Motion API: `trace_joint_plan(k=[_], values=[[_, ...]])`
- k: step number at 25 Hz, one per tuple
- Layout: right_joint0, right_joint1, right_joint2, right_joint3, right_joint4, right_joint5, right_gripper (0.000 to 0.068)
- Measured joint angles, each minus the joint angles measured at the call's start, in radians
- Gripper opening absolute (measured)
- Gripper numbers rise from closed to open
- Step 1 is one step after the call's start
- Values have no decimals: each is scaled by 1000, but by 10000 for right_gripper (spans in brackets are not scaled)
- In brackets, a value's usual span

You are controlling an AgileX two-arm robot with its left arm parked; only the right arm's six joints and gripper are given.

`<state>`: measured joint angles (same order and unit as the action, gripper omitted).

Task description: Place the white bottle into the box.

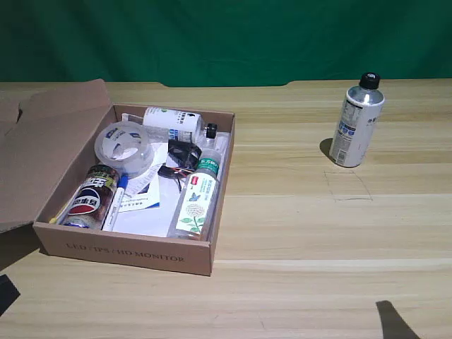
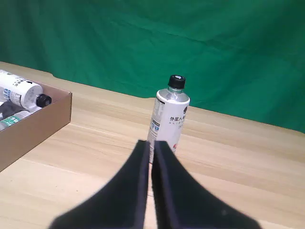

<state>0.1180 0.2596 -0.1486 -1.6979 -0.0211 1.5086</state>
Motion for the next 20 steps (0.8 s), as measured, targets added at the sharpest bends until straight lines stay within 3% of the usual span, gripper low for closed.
trace_joint_plan(k=[20], values=[[0, 0, 0, 0, 0, 0, 4]])
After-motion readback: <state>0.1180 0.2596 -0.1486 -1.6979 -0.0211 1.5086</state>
